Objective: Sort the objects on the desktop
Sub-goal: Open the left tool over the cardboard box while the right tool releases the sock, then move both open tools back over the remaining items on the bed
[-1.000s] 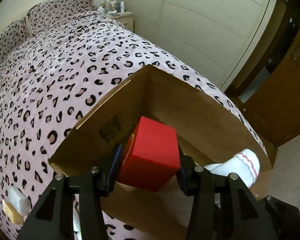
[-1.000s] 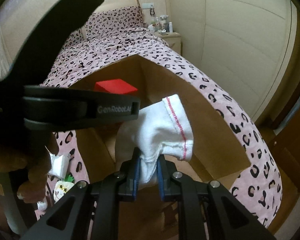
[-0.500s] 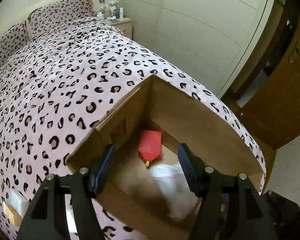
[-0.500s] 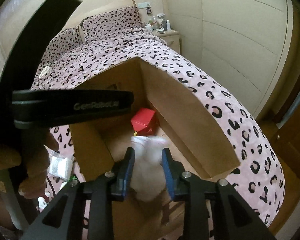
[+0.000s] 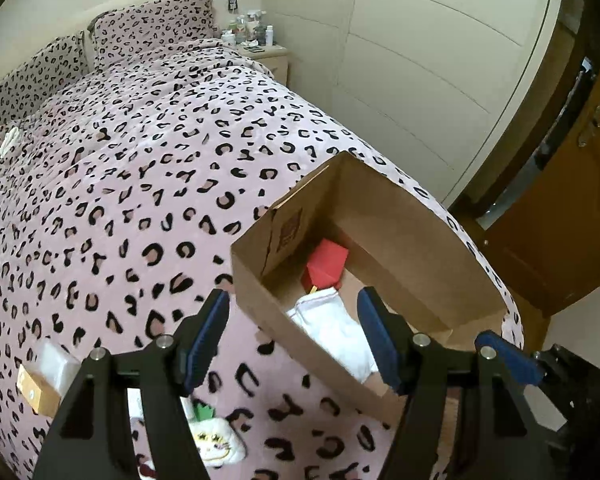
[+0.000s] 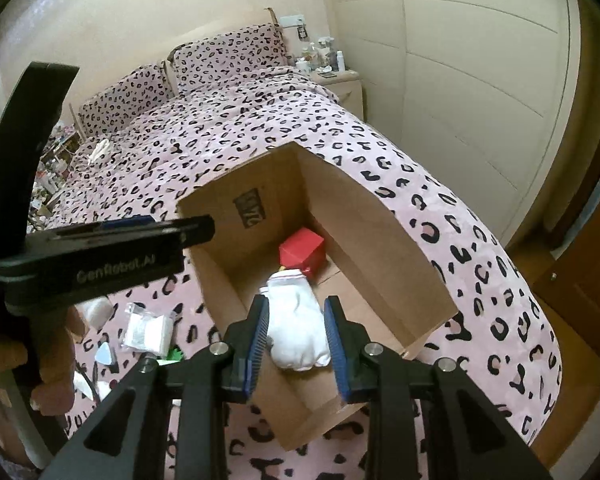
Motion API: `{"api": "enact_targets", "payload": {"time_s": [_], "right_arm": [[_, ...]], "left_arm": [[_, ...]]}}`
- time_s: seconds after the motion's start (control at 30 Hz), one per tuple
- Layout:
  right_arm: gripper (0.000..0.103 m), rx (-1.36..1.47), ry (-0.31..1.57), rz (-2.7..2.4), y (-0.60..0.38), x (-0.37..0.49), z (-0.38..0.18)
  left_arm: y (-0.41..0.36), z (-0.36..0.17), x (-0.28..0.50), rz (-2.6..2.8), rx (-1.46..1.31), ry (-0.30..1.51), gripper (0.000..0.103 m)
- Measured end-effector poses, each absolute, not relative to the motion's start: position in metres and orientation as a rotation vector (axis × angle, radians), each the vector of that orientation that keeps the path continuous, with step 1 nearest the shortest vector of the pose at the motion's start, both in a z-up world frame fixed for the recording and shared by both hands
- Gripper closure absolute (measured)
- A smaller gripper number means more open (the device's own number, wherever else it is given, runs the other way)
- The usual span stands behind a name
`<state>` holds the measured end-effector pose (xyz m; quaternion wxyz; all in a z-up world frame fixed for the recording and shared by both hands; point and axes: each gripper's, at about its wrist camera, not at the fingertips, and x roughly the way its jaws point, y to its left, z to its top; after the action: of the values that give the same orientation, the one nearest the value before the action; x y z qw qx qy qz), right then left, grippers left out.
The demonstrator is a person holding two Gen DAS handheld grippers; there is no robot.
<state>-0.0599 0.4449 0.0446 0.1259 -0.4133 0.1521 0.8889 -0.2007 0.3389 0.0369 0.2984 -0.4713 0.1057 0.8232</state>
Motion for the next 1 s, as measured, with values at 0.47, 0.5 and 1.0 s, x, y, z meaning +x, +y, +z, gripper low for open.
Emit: {"api": "enact_targets", "payload": {"time_s": [0.47, 0.5, 1.0], "right_arm": [[0.074, -1.2, 0.368, 2.683, 0.385, -0.043, 0.063], [0.074, -1.205, 0.364, 2.693, 0.38, -0.041, 0.063], [0.074, -1.312, 0.269, 2.8, 0.294, -0.027, 0.043]], "left_arm": [[0.245, 0.048, -0.158, 2.291, -1.254, 0.21, 0.035], [0.236, 0.047, -0.154, 2.308, -1.258, 0.214, 0.035], [0.095, 0.007, -0.097, 2.486, -1.388, 0.109, 0.035]]}}
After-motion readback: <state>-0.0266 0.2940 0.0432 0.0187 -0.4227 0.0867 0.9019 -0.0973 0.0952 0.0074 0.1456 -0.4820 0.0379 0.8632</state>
